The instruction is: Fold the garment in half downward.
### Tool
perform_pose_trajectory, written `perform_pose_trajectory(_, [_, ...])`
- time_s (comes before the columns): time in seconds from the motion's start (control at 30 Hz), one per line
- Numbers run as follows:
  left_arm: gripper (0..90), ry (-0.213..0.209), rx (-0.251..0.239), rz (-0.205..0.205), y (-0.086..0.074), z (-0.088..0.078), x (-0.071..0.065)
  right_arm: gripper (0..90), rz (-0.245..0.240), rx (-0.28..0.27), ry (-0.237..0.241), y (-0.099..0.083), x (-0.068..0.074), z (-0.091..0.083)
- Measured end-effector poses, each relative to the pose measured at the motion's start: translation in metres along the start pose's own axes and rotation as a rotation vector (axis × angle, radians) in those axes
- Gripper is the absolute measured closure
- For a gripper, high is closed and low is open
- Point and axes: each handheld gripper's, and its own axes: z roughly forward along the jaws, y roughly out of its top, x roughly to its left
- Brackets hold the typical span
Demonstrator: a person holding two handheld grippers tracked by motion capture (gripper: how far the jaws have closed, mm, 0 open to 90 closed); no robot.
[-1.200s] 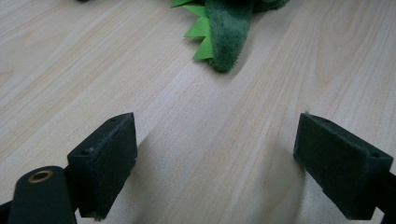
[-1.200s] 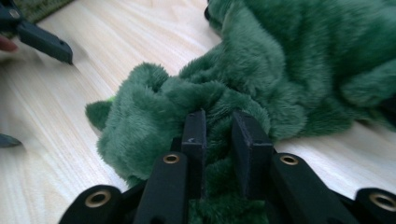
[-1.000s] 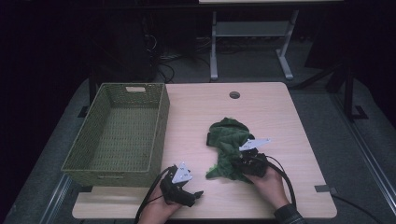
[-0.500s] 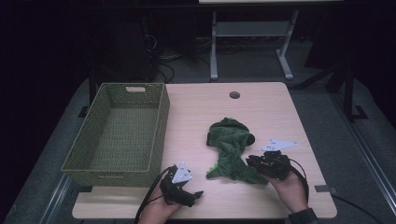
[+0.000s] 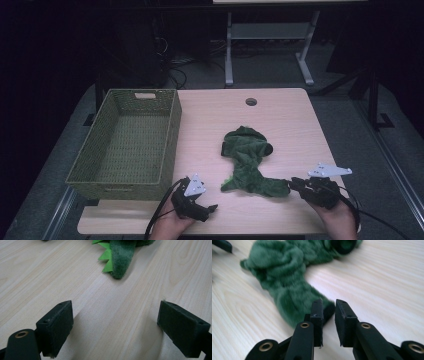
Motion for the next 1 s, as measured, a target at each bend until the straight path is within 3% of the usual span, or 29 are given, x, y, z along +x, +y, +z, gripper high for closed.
perform_pose_trajectory(0.13, [12.7,0.001,0.000,0.000,0.000,0.000,0.000,75.1,0.013,0.014,-0.005,-0.014,-0.002,-0.006])
perform_pose_trajectory(0.33, [12.7,0.005,0.001,-0.003,0.000,0.000,0.000,72.5,0.022,0.039,0.029,-0.029,0.001,-0.006])
perform_pose_trajectory(0.53, [12.7,0.005,0.001,-0.006,0.001,0.001,0.000,65.5,0.039,0.054,0.099,-0.030,0.000,0.002])
perform_pose_trajectory(0.83, [12.7,0.008,-0.001,-0.009,0.001,0.001,0.000,62.3,0.027,0.060,0.123,-0.026,0.000,0.012])
perform_pose_trajectory(1.0, [12.7,0.008,-0.001,-0.008,0.001,0.001,0.000,70.0,0.015,0.060,0.136,-0.025,-0.004,0.017])
